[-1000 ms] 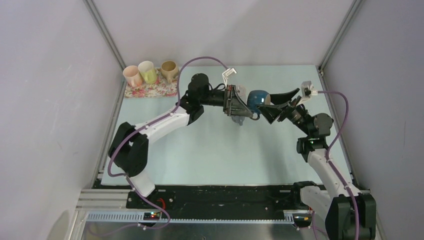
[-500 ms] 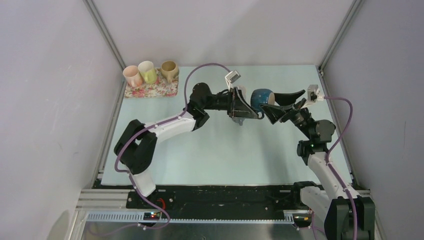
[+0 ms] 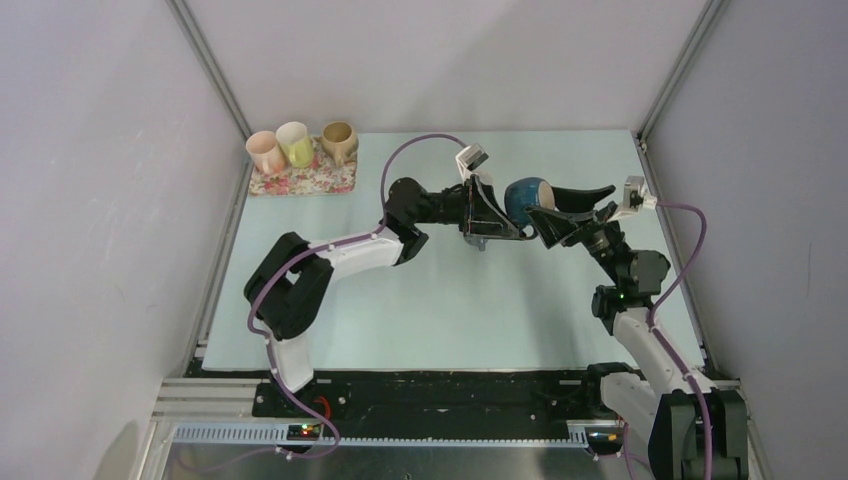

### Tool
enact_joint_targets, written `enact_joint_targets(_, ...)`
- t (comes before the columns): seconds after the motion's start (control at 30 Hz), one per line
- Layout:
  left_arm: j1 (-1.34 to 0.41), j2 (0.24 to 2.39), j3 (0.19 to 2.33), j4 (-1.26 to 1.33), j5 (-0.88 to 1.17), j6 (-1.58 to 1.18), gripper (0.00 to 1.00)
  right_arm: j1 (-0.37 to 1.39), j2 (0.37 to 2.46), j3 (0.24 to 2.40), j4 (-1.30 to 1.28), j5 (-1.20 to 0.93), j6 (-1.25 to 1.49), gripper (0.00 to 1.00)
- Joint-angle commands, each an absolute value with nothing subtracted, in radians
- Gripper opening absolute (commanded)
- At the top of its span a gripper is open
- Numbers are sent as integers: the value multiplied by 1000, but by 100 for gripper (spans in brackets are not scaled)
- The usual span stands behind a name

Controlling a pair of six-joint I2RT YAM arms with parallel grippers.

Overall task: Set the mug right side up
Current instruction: Turn over the cup at the center of the board.

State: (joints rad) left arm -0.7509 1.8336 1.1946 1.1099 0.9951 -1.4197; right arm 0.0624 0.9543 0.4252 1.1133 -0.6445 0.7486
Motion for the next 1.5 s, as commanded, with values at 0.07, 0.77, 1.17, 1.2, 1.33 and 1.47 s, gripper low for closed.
enact_joint_targets(0.07,-771,1816,1189,1259,956,-1439,98,42,917,420,1211,-606,802,0)
enact_joint_targets(0.77,-743,1760,1197,1249,961,-1433,98,29,916,413,1222,-740,800,0)
enact_joint_targets(1.17,-704,1718,1167,1248,947,-1411,98,17,907,415,1208,-781,795,0)
enact_joint_targets(1.2,-703,1717,1164,1247,946,-1407,98,16,905,415,1203,-778,793,0)
enact_joint_targets(1.33,-706,1722,1154,1242,941,-1397,98,17,899,419,1187,-748,793,0)
enact_joint_targets(1.47,-712,1732,1147,1239,943,-1389,98,17,885,419,1183,-721,801,0)
